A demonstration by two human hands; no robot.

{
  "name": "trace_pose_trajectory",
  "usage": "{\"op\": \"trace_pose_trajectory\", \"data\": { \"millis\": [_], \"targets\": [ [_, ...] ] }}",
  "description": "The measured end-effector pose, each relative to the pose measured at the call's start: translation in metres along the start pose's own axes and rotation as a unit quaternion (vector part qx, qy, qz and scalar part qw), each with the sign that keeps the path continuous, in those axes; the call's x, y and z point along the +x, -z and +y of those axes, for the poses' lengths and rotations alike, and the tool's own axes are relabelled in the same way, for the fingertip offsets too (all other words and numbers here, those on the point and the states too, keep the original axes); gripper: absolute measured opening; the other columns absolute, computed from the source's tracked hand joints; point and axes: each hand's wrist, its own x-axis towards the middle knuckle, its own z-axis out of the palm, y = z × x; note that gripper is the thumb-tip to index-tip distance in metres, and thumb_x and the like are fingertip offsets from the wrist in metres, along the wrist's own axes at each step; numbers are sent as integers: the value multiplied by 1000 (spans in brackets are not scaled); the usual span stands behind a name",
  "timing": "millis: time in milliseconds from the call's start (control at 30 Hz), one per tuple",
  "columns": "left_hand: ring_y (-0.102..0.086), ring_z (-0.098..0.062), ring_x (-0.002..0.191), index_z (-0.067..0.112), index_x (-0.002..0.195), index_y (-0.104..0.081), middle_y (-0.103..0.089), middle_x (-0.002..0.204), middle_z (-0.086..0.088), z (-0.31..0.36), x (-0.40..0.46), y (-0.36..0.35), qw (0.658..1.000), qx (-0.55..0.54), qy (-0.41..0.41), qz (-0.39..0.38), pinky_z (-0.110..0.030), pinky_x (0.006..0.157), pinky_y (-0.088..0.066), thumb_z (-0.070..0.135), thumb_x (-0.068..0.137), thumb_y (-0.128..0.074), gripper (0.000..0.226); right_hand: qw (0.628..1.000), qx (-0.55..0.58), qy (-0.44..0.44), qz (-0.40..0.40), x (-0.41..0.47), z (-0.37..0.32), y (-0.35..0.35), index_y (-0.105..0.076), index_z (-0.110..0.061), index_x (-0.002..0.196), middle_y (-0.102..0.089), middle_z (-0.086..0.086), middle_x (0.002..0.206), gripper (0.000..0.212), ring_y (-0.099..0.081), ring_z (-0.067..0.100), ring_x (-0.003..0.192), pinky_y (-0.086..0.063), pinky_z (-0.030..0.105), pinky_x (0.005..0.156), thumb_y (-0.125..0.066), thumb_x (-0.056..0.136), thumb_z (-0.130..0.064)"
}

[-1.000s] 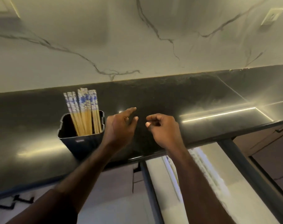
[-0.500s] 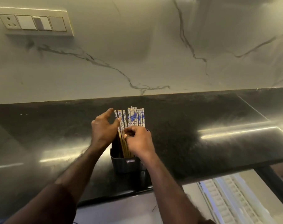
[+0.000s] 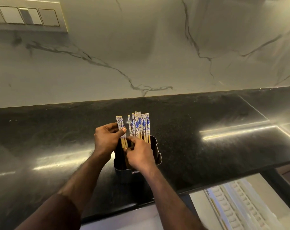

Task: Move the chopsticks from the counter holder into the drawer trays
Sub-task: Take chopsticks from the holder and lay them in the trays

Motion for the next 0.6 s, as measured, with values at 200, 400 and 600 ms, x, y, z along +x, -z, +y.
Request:
{"op": "trace_pose_trajectory", "data": {
  "millis": [200,400,600],
  "targets": [
    [-74,-16,87,21,94,-73,-77,93,-4,38,-6,7,996,-67,-41,-48,-26,72,-60,2,78,-72,25,999,29,39,18,-7,-9,20,-55,-29,133,-66,-3,117,41,-60,6,98,-51,28,91,-62,93,-22],
    [-74,-17,87,20,96,-73,-78,92,0,130,-29,-12,973,-112,-135,-152,-20,68,-57,10,69,-76,29,990,104,82,48,-32,-9,60,-62,-29,125,-70,-7,114,32,-65,3,100,-55,32,92,-60,94,-25],
    [-75,-23,86,14,93,-74,-78,91,-7,168,-56,-70,958,-171,-102,-206,-29,70,-60,11,62,-77,31,967,237,88,41,-69,27,126,-71,-29,103,-75,-2,96,19,-72,16,90,-58,43,85,-62,92,-16]
  ]
}}
